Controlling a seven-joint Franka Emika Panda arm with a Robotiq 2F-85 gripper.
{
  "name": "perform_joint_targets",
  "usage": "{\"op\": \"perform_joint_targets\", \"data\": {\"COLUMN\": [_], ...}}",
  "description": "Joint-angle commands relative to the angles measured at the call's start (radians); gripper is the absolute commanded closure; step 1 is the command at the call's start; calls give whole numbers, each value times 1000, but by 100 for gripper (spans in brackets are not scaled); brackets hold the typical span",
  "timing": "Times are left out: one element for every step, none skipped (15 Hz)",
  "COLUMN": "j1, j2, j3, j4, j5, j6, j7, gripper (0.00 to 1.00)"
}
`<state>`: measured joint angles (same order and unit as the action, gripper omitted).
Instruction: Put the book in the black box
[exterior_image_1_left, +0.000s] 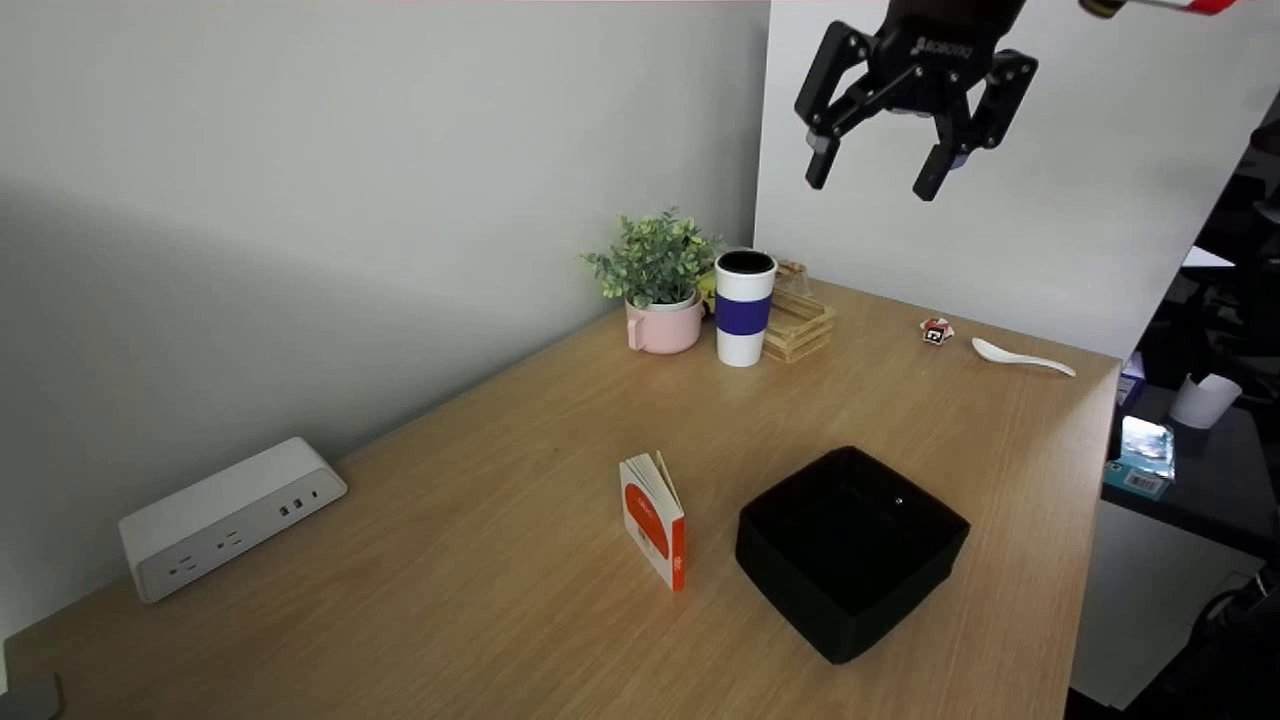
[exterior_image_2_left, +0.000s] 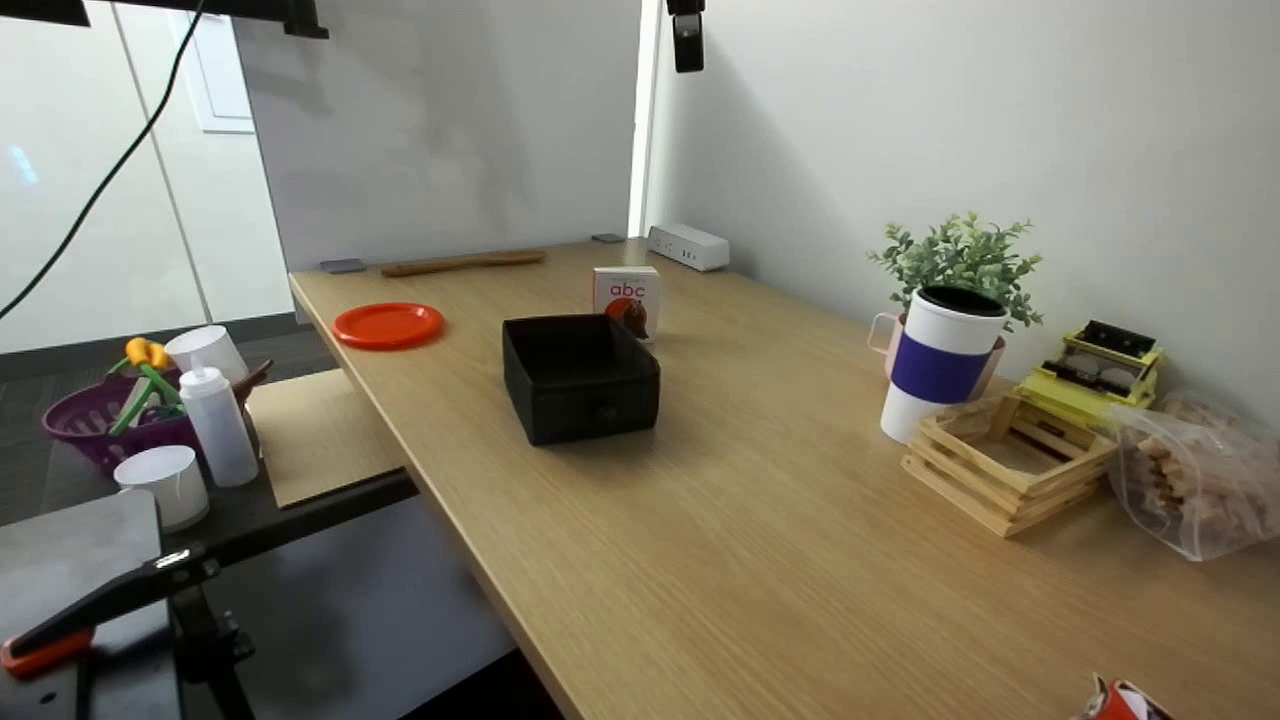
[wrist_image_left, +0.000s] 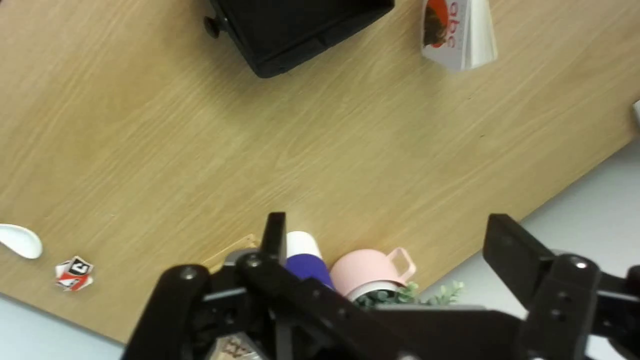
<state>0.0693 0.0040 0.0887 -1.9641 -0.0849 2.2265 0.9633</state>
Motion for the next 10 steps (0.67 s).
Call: {"op": "perform_joint_targets", "data": {"j1": [8, 10, 11, 10, 6, 6, 4, 5, 5, 6], "j2": [14, 24, 31, 20, 25, 32, 56, 69, 89, 107], "j3": [-4, -5, -6, -7, -10, -9, -9, -9, -8, -7], "j4": [8, 14, 20, 12, 18, 29, 55, 72, 95, 117], "j5": [-29, -40, -42, -37, -26, -14, 6, 27, 48, 64], "j6": [-16, -23, -28, -21, -27, -41, -61, -78, -99, -120], "j7": [44, 64, 72, 77, 45, 14, -45, -100, -155, -201], "gripper": [0, 0, 0, 0, 0, 0, 0, 0, 0, 0]}}
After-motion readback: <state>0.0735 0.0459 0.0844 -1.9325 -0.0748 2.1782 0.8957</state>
